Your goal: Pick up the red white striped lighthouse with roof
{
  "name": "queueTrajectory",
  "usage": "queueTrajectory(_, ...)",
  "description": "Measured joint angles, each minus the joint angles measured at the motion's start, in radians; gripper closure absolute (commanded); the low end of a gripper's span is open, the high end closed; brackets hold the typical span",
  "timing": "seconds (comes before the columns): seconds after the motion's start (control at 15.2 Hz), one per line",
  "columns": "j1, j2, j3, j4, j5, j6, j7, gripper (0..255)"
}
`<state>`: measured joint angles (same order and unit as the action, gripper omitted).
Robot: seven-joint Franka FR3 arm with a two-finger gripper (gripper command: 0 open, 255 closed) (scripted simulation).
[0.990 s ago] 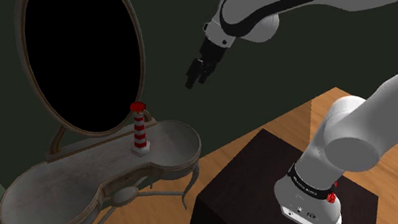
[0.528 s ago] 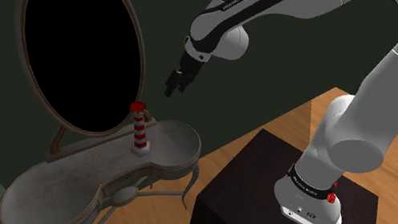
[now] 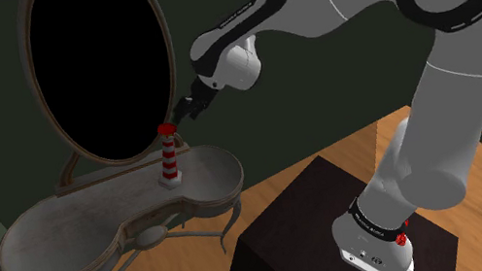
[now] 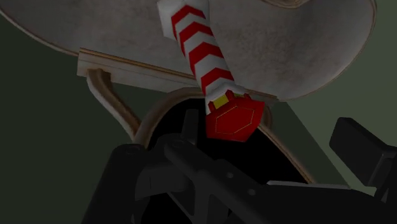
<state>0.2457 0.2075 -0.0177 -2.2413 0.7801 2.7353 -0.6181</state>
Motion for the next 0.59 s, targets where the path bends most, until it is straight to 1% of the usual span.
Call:
queueTrajectory(0.13,-0.004,0.085,0.027,0.07,0.056,0.032,-0.042,0)
queueTrajectory(0.26,-0.017,0.163,0.047,0.147,0.094,0.048,-0.079,0)
queueTrajectory(0.59,-0.035,0.237,0.082,0.193,0.152,0.086,-0.138,0)
